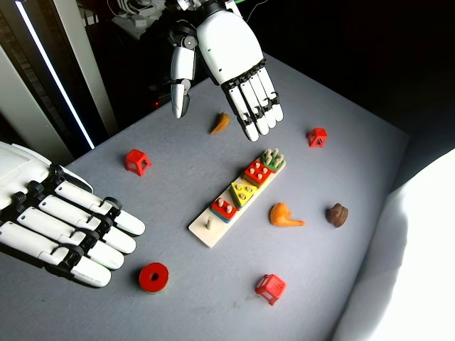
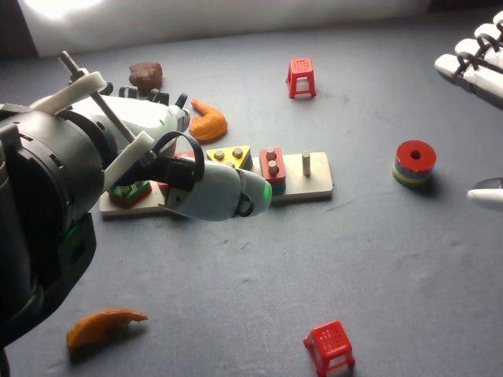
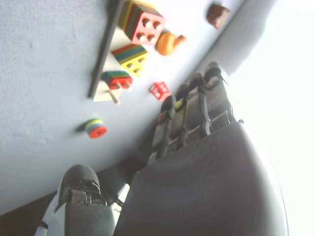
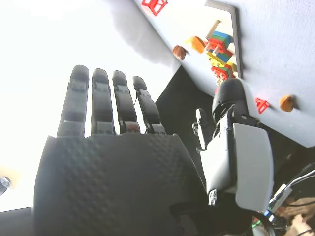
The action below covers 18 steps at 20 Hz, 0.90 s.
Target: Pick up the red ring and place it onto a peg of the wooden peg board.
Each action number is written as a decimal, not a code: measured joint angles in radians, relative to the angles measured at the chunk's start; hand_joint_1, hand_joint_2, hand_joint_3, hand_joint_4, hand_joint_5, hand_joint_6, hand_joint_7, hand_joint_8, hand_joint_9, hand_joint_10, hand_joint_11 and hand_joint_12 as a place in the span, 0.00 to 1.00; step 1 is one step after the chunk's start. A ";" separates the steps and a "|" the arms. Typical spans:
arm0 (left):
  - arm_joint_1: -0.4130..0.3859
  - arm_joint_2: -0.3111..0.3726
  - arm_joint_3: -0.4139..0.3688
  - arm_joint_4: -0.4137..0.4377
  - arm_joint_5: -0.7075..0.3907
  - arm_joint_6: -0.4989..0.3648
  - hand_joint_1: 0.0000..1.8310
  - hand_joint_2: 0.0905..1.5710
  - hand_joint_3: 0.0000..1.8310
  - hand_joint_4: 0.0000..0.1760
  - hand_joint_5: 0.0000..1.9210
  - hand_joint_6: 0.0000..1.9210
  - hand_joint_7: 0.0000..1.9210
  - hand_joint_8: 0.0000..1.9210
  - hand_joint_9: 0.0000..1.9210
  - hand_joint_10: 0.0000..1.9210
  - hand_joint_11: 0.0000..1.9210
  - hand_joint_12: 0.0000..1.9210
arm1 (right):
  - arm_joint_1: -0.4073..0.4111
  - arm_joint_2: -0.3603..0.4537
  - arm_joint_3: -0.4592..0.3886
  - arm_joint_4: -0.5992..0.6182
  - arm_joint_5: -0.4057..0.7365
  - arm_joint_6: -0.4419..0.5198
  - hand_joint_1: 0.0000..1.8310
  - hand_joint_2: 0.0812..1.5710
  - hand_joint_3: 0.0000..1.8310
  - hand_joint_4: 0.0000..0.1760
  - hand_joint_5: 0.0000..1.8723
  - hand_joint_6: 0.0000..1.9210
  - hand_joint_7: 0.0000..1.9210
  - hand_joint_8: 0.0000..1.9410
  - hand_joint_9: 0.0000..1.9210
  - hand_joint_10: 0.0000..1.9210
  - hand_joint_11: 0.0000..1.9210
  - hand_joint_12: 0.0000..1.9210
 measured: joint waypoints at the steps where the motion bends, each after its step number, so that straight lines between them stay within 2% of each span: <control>1: 0.000 0.000 0.000 0.000 0.000 0.000 0.00 0.63 0.00 0.00 0.00 0.00 0.00 0.00 0.00 0.00 0.00 0.00 | 0.006 -0.003 0.010 0.000 -0.006 0.009 0.36 0.62 0.00 0.00 0.00 0.00 0.00 0.00 0.00 0.00 0.00 0.00; 3: 0.000 0.000 0.000 0.000 0.000 0.000 0.00 0.63 0.00 0.00 0.00 0.00 0.00 0.00 0.00 0.00 0.00 0.00 | 0.035 -0.024 0.042 0.009 -0.039 0.026 0.40 0.63 0.00 0.00 0.00 0.00 0.00 0.00 0.00 0.00 0.01 0.00; 5: 0.000 0.000 0.007 -0.002 0.000 0.000 0.00 0.63 0.01 0.00 0.00 0.00 0.00 0.00 0.00 0.00 0.00 0.00 | 0.090 -0.050 0.073 0.079 -0.095 -0.003 0.46 0.62 0.00 0.00 0.00 0.00 0.02 0.01 0.03 0.01 0.03 0.02; 6: 0.000 0.000 0.008 -0.002 0.002 0.000 0.00 0.64 0.01 0.00 0.00 0.00 0.00 0.00 0.00 0.00 0.00 0.00 | 0.118 -0.061 0.089 0.127 -0.130 -0.033 0.50 0.58 0.01 0.00 0.03 0.01 0.06 0.01 0.06 0.01 0.01 0.16; 7: 0.000 0.000 0.008 -0.002 0.004 0.000 0.00 0.63 0.00 0.00 0.00 0.00 0.00 0.00 0.00 0.00 0.00 0.00 | 0.143 -0.069 0.107 0.169 -0.169 -0.049 0.50 0.59 0.02 0.00 0.04 0.01 0.08 0.01 0.08 0.01 0.00 0.23; 8: 0.000 0.000 0.008 -0.003 0.007 0.000 0.00 0.63 0.00 0.00 0.00 0.00 0.00 0.00 0.00 0.00 0.00 0.00 | 0.162 -0.078 0.122 0.189 -0.208 -0.049 0.51 0.60 0.01 0.00 0.05 0.01 0.09 0.01 0.08 0.01 0.00 0.25; 11: 0.000 0.000 0.008 -0.003 0.008 0.000 0.00 0.64 0.01 0.00 0.00 0.00 0.00 0.00 0.00 0.00 0.00 0.00 | 0.190 -0.108 0.164 0.200 -0.293 -0.047 0.54 0.60 0.00 0.00 0.12 0.02 0.17 0.02 0.15 0.03 0.00 0.43; 13: 0.000 0.000 0.008 -0.003 0.008 0.000 0.00 0.64 0.01 0.00 0.00 0.00 0.00 0.00 0.00 0.00 0.00 0.00 | 0.199 -0.148 0.212 0.214 -0.349 -0.038 0.52 0.61 0.00 0.00 0.14 0.02 0.19 0.01 0.18 0.03 0.00 0.50; 18: 0.000 0.000 0.008 0.001 0.009 0.000 0.00 0.64 0.00 0.00 0.01 0.00 0.00 0.00 0.00 0.00 0.00 0.00 | 0.189 -0.251 0.343 0.291 -0.393 -0.038 0.52 0.62 0.00 0.00 0.15 0.01 0.22 0.01 0.21 0.04 0.00 0.59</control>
